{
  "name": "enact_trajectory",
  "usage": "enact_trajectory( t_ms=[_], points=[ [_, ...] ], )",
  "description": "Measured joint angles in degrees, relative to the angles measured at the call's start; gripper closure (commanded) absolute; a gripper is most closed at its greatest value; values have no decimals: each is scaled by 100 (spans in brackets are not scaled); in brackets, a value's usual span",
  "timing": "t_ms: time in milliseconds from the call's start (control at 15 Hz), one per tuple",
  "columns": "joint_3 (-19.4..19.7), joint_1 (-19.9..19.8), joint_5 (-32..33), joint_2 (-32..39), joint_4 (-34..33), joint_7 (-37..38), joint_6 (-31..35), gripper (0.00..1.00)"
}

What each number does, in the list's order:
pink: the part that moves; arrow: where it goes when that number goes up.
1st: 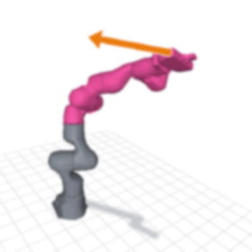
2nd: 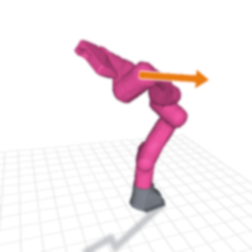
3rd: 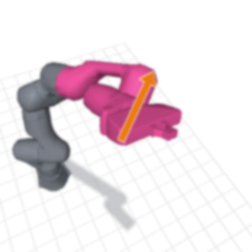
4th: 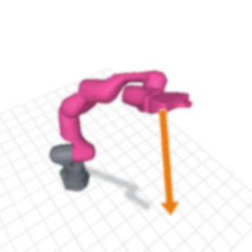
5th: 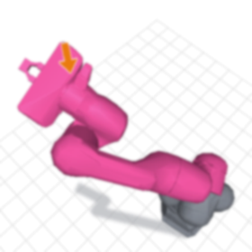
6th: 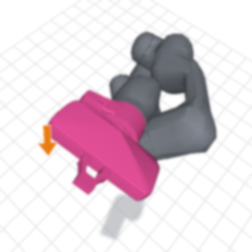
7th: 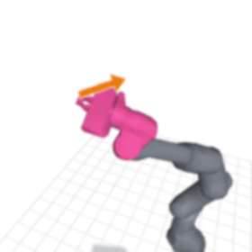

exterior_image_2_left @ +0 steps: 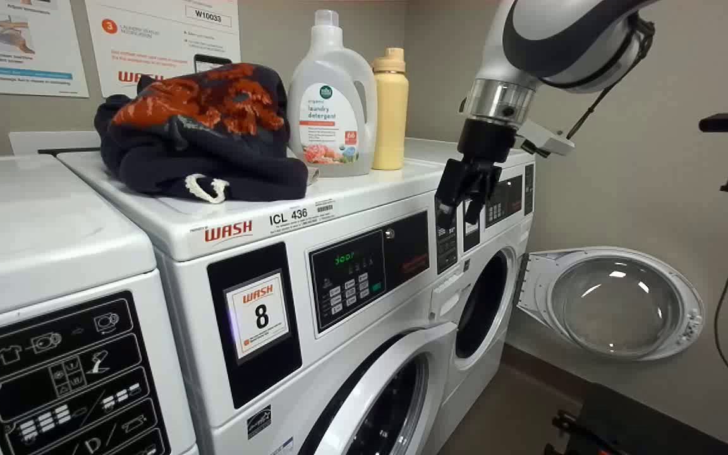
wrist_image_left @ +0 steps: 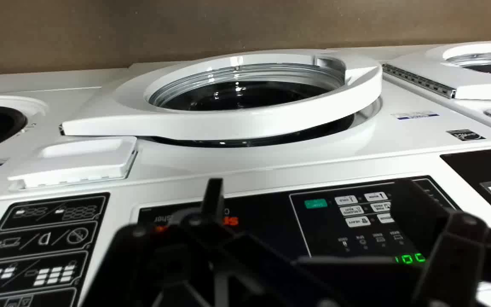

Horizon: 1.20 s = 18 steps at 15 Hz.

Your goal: Pull out the washing machine drawer in the middle

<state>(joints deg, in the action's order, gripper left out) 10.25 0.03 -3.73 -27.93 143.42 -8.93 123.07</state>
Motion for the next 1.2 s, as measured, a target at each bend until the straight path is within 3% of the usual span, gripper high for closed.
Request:
enact_trajectory(
  t_ms=[333,1200],
  points=[
    [-76,-128,33,59,0,213,41,0],
    [-354,-1289,445,1397,42,3550,2018,0]
  ],
)
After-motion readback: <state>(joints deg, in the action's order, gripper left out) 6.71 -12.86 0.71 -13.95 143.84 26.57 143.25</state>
